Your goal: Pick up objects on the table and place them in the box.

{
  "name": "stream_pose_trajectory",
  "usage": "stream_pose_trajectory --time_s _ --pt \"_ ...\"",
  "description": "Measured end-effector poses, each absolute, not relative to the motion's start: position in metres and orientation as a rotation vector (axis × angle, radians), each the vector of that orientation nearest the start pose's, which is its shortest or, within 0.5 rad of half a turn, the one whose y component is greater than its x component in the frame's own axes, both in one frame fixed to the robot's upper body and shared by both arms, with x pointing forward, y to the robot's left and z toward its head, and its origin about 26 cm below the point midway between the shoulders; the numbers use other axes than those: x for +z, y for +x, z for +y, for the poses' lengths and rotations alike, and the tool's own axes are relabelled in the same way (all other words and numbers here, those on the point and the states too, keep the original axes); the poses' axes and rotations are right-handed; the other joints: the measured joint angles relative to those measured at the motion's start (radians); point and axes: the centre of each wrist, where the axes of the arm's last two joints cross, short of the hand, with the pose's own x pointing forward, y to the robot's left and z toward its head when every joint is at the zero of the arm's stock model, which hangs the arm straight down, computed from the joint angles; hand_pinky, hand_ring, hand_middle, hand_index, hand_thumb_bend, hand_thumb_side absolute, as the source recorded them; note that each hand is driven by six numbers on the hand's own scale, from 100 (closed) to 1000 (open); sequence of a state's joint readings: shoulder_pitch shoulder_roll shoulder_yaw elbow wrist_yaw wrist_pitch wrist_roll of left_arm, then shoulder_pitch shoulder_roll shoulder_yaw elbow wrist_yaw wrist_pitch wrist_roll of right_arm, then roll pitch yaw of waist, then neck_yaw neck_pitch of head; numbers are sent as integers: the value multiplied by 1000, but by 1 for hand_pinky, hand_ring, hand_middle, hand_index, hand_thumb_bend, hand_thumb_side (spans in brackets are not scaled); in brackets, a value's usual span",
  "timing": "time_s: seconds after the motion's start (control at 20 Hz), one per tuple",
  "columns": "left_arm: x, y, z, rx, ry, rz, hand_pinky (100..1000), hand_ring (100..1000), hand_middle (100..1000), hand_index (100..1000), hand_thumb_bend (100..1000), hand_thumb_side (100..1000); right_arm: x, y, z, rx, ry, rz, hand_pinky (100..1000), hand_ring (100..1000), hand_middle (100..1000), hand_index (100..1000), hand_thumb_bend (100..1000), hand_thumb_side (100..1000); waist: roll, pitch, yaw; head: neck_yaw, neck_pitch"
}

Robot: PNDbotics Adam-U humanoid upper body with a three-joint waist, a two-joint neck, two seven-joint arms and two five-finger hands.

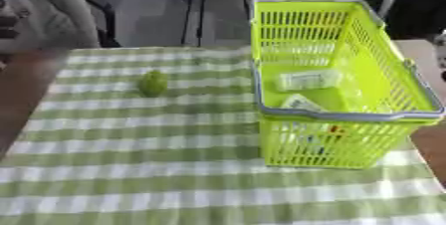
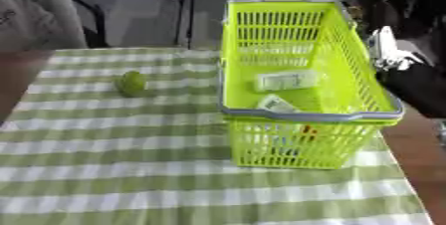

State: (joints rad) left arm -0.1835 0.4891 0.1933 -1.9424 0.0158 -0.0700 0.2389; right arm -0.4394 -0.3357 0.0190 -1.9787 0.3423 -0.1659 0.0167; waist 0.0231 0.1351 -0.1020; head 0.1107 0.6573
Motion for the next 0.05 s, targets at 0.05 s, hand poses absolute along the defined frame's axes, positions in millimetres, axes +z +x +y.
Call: stream_pose_trajectory --time_s 0.05 --pt "195 287 346 -105 598 -2249 658 665 701 790 488 915 236 312 -243 -921 694 3445 577 582 628 845 100 497 0 0 0 0 0"
